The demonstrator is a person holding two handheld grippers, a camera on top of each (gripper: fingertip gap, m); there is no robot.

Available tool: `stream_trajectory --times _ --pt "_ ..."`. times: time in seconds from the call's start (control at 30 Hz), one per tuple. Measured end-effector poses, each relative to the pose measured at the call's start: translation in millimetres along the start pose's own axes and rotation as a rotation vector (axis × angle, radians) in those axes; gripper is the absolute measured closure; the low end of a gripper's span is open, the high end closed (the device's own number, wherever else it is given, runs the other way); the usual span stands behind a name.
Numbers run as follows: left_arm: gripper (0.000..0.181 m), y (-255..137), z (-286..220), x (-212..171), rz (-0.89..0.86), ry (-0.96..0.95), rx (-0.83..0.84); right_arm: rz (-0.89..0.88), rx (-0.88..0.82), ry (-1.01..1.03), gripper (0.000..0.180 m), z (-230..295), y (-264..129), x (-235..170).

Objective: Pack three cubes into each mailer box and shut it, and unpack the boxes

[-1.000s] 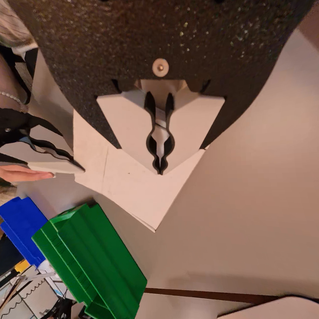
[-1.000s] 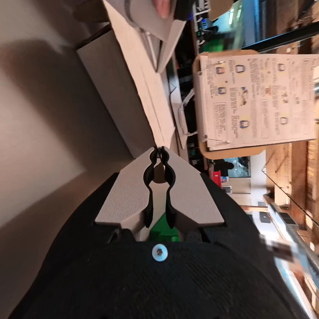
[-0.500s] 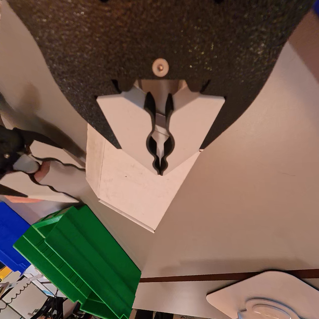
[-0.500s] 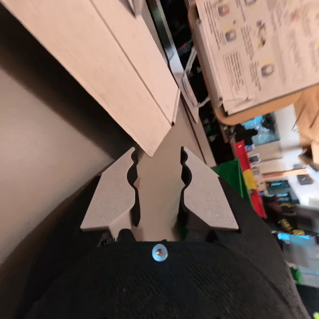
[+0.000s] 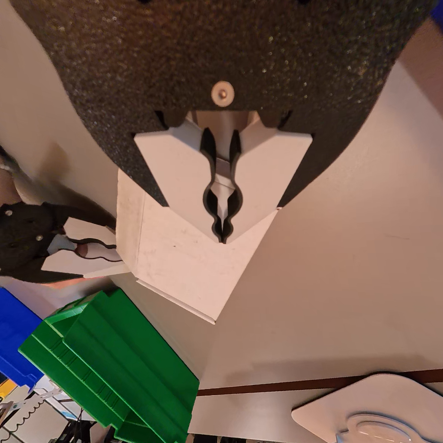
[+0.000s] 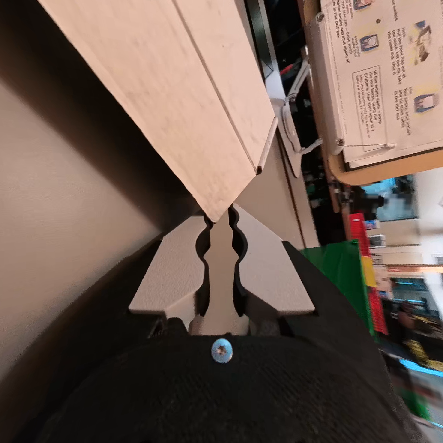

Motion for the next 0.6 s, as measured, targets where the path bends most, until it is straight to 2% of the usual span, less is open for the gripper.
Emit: stream_trajectory --times 0.13,0.3,0.37,0.5,0.6 --pt "0.181 1 1 1 0.019 0.024 -0.024 -0.117 0.116 0.219 0.170 -3 -4 -2" --pt "0.181 1 4 2 0.030 0.021 -0.053 -0.192 0.278 0.386 0.170 -10 -6 -3" --pt "0.181 1 5 2 0.023 0.036 -0.061 -0.174 0.290 0.352 0.169 -11 -3 -3" --pt "0.181 2 6 2 0.021 0.062 -0.069 -0.091 0.243 0.112 0.164 -8 7 -3" --pt "0.181 2 5 2 0.023 0.078 -0.072 -0.086 0.194 0.062 0.146 -13 6 -3"
Point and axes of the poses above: each gripper's, where its closed fingertips meet, y out along the fingers, x out of its top, z = x × y across the jaws, the point moved 8 cm from there along -y, back along the fingers, and after that the axes turned 13 degrees about -z, right-handed, at the moved point
